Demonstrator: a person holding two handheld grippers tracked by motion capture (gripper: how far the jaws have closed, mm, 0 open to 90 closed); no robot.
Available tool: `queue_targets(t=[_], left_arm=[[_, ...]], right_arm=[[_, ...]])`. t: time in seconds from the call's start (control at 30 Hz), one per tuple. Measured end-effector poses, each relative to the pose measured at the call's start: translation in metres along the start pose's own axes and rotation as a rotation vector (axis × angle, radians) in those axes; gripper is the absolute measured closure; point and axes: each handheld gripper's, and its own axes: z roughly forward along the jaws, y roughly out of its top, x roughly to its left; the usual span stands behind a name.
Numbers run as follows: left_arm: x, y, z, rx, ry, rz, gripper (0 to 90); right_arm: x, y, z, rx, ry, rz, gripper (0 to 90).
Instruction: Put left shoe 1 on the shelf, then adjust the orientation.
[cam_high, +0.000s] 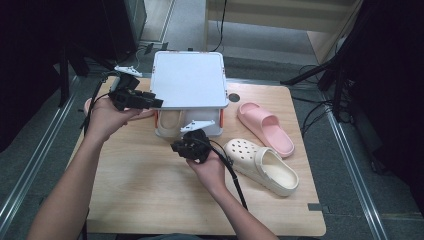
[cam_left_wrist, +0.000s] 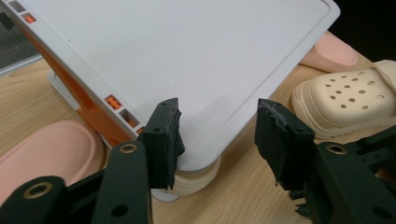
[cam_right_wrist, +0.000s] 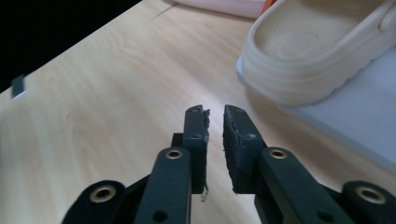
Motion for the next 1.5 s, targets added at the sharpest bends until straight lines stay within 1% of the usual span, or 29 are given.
queue_targets(t=[0.13,0.27,0.3,0.33,0.37,0.43,0.47,0.5,0.53,0.57,0.6,0.67,0.7,0.73,0.77,0.8,0.83,0.87,0.9,0.93,0.97,1.07,1.1,1.2,1.27,1.3,1.37,1.43,1.5], left_arm=[[-0.007,0.000,-0.001,0.020,-0.014,0.016,44.7],[-0.013,0.000,-0.002,0.022,-0.041,0.032,42.6],[-0.016,-0.001,-0.003,0.021,-0.040,0.035,41.7],[-0.018,-0.001,-0.005,0.020,-0.043,0.050,40.9],[-0.020,-0.001,-0.006,0.020,-0.043,0.058,40.7],[-0.025,-0.002,-0.008,0.024,-0.053,0.074,41.1],[-0.028,-0.003,-0.009,0.018,-0.053,0.078,41.1],[-0.029,-0.006,-0.010,-0.009,-0.059,0.085,41.0],[-0.031,-0.008,-0.010,-0.024,-0.068,0.087,41.4],[-0.032,-0.010,-0.010,-0.016,-0.079,0.084,41.6],[-0.034,-0.010,-0.008,0.002,-0.072,0.082,41.6],[-0.035,-0.011,-0.007,0.011,-0.069,0.088,41.2],[-0.036,-0.013,-0.006,0.000,-0.072,0.085,41.2],[-0.037,-0.014,-0.005,-0.007,-0.086,0.077,41.2],[-0.037,-0.015,-0.004,-0.007,-0.096,0.066,41.2],[-0.038,-0.016,-0.002,-0.005,-0.099,0.064,41.2],[-0.039,-0.017,-0.001,-0.005,-0.096,0.063,41.1],[-0.040,-0.018,0.000,-0.005,-0.093,0.062,41.2],[-0.042,-0.020,0.001,-0.009,-0.097,0.058,41.1],[-0.043,-0.023,0.002,-0.014,-0.098,0.057,41.1],[-0.045,-0.024,0.003,-0.016,-0.099,0.059,41.2],[-0.050,-0.026,0.010,0.022,-0.083,0.083,40.9],[-0.051,-0.027,0.011,0.025,-0.083,0.086,40.8],[-0.056,-0.028,0.016,0.013,-0.100,0.091,40.8],[-0.060,-0.029,0.020,0.019,-0.091,0.107,40.8],[-0.062,-0.031,0.023,0.014,-0.083,0.112,40.8],[-0.064,-0.035,0.026,0.015,-0.085,0.106,41.1],[-0.065,-0.039,0.029,0.011,-0.100,0.090,41.7],[-0.066,-0.042,0.031,0.016,-0.111,0.090,41.9]], right_arm=[[0.002,-0.007,-0.020,-0.003,0.015,-0.012,76.0],[0.001,-0.013,-0.039,-0.026,0.014,-0.027,73.0],[-0.001,-0.015,-0.044,-0.037,0.017,-0.035,70.6],[-0.003,-0.016,-0.048,-0.042,0.022,-0.036,66.1],[-0.007,-0.018,-0.053,-0.036,0.031,-0.034,62.7],[-0.012,-0.022,-0.061,-0.024,0.034,-0.021,62.7],[-0.015,-0.024,-0.066,-0.016,0.033,-0.008,62.8],[-0.017,-0.027,-0.071,-0.013,0.029,0.004,62.8],[-0.020,-0.030,-0.076,-0.012,0.028,0.010,62.7],[-0.022,-0.033,-0.081,-0.013,0.023,0.015,62.4],[-0.024,-0.036,-0.088,-0.013,0.017,0.016,61.7],[-0.026,-0.042,-0.099,-0.016,0.000,0.001,60.6],[-0.027,-0.044,-0.103,-0.017,-0.005,-0.002,60.3],[-0.028,-0.048,-0.108,-0.019,-0.011,-0.006,59.7],[-0.029,-0.052,-0.113,-0.021,-0.020,-0.008,59.0],[-0.031,-0.056,-0.118,-0.027,-0.037,-0.010,58.3],[-0.032,-0.059,-0.124,-0.029,-0.047,0.003,57.3],[-0.033,-0.063,-0.130,-0.037,-0.064,0.027,57.3],[-0.035,-0.067,-0.136,-0.053,-0.074,0.044,57.3],[-0.037,-0.071,-0.144,-0.071,-0.079,0.059,57.3],[-0.039,-0.075,-0.150,-0.074,-0.086,0.071,57.3],[-0.044,-0.083,-0.164,-0.087,-0.105,0.072,57.3],[-0.047,-0.087,-0.170,-0.090,-0.114,0.081,57.3],[-0.054,-0.094,-0.180,-0.104,-0.137,0.083,57.3],[-0.061,-0.099,-0.187,-0.102,-0.152,0.086,57.4],[-0.063,-0.101,-0.190,-0.100,-0.159,0.088,57.4],[-0.070,-0.106,-0.197,-0.105,-0.167,0.104,57.4],[-0.077,-0.111,-0.205,-0.108,-0.205,0.127,57.7],[-0.081,-0.115,-0.212,-0.108,-0.231,0.145,58.0]])
